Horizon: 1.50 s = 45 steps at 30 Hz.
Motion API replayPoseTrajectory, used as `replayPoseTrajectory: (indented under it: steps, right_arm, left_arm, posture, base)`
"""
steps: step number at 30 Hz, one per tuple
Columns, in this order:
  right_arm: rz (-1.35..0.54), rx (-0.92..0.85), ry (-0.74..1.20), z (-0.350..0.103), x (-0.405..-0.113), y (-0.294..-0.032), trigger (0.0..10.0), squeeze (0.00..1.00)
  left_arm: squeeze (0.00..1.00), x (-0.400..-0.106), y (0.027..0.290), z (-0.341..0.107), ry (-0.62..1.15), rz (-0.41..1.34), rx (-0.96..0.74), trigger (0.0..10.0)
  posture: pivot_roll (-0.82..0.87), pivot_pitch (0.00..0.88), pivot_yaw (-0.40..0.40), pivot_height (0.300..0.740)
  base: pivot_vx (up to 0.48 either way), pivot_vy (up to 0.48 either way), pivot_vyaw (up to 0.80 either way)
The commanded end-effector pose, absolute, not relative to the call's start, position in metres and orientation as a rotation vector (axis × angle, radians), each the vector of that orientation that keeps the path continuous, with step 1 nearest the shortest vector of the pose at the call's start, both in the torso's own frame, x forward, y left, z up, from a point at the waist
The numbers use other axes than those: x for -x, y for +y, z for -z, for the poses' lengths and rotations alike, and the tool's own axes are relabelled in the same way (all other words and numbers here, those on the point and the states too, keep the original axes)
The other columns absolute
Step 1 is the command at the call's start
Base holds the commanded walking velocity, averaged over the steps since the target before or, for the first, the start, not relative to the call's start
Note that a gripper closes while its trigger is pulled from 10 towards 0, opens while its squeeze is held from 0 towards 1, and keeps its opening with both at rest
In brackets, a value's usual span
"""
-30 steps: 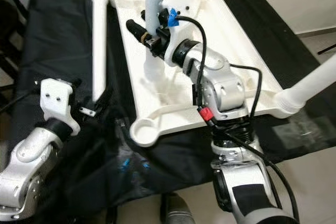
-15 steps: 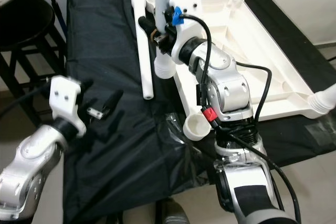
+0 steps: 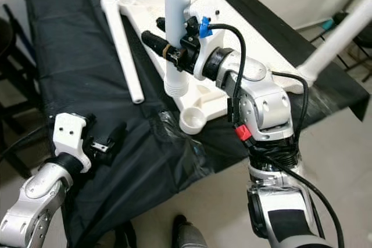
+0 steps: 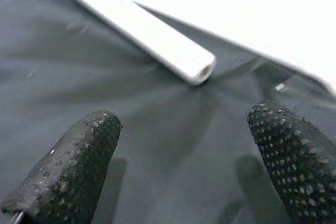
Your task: Building children table
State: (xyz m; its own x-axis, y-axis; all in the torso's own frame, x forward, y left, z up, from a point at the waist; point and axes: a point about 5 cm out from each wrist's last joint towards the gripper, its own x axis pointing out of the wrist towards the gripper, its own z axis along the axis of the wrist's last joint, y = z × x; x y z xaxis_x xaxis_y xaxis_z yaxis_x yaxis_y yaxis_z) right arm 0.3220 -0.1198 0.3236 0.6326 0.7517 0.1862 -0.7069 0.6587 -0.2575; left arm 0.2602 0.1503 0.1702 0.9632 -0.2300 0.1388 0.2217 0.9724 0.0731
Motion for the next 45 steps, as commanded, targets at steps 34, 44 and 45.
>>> replayPoseTrajectory:
  steps: [34, 44, 45]
  right_arm:
    - [-1.411, 0.212, -0.244, -0.31, -0.298, -0.158, 10.0, 0.0]
    - [-1.694, 0.228, -0.252, -0.329, -0.318, -0.132, 10.0, 0.0]
    - [-1.729, 0.255, -0.232, -0.331, -0.319, -0.13, 10.0, 0.0]
  left_arm:
    - [0.0, -0.248, 0.147, -0.173, -0.18, 0.28, 0.01, 10.0]
    - [0.0, -0.236, 0.143, -0.18, -0.177, 0.328, 0.003, 10.0]
    - [0.0, -0.233, 0.143, -0.181, -0.175, 0.329, 0.003, 10.0]
  posture:
    - [-0.03, 0.322, -0.048, 0.74]
    - [0.01, 0.396, -0.042, 0.74]
    - [0.01, 0.399, -0.042, 0.74]
  base:
    - [0.0, 0.0, 0.0]
    - [0.0, 0.0, 0.0]
    - [0.0, 0.0, 0.0]
